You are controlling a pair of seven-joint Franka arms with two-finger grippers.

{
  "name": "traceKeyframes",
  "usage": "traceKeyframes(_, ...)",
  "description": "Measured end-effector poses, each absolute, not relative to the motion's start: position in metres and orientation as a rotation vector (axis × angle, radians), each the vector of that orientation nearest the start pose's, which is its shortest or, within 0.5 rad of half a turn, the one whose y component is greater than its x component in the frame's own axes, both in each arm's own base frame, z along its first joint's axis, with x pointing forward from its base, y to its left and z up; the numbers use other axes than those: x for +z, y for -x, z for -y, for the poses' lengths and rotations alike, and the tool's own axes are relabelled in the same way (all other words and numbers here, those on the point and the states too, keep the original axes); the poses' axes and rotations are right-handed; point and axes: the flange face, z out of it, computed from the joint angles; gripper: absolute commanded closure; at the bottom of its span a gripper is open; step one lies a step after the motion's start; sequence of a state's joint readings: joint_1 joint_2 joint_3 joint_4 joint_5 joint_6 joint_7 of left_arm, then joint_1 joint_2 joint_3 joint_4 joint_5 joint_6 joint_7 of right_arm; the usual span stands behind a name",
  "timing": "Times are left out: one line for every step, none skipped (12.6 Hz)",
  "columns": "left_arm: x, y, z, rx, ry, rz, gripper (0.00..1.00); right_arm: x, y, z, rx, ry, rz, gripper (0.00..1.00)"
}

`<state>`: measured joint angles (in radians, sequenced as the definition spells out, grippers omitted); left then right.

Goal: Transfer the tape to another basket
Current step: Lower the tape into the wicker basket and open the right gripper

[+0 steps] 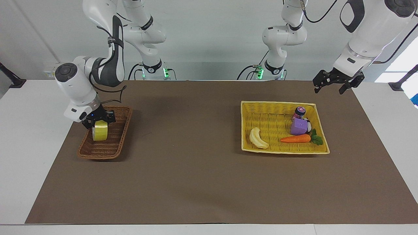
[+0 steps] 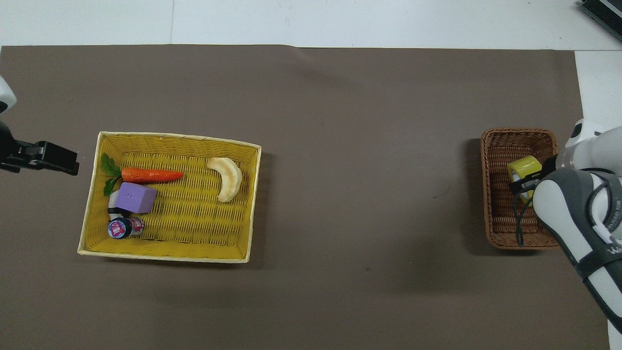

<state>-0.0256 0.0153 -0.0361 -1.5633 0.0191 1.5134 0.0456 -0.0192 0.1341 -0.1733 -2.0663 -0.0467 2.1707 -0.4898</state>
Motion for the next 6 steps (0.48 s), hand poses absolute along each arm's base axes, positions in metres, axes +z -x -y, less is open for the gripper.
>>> traceKeyframes(0.616,-0.552,0.032,0.096,3.117,-0.167,0.00,0.366,-0.556,0.108,0.080,3.147,0.507,0.00)
traceKeyframes(0.621,-0.551,0.032,0.081,3.117,-0.168,0.00,0.364,-0.556,0.106,0.084,3.147,0.503,0.00)
traceKeyframes(0.629,-0.549,0.032,0.056,3.117,-0.168,0.00,0.363,-0.555,0.106,0.087,3.147,0.497,0.00)
traceKeyframes(0.640,-0.545,0.032,0.023,3.118,-0.168,0.00,0.363,-0.555,0.106,0.087,3.147,0.486,0.00)
traceKeyframes(0.652,-0.539,0.032,-0.009,3.117,-0.167,0.00,0.364,-0.555,0.106,0.079,3.141,0.463,0.00)
traceKeyframes(0.661,-0.533,0.032,-0.034,3.117,-0.167,0.00,0.365,-0.555,0.105,0.061,3.123,0.432,0.00)
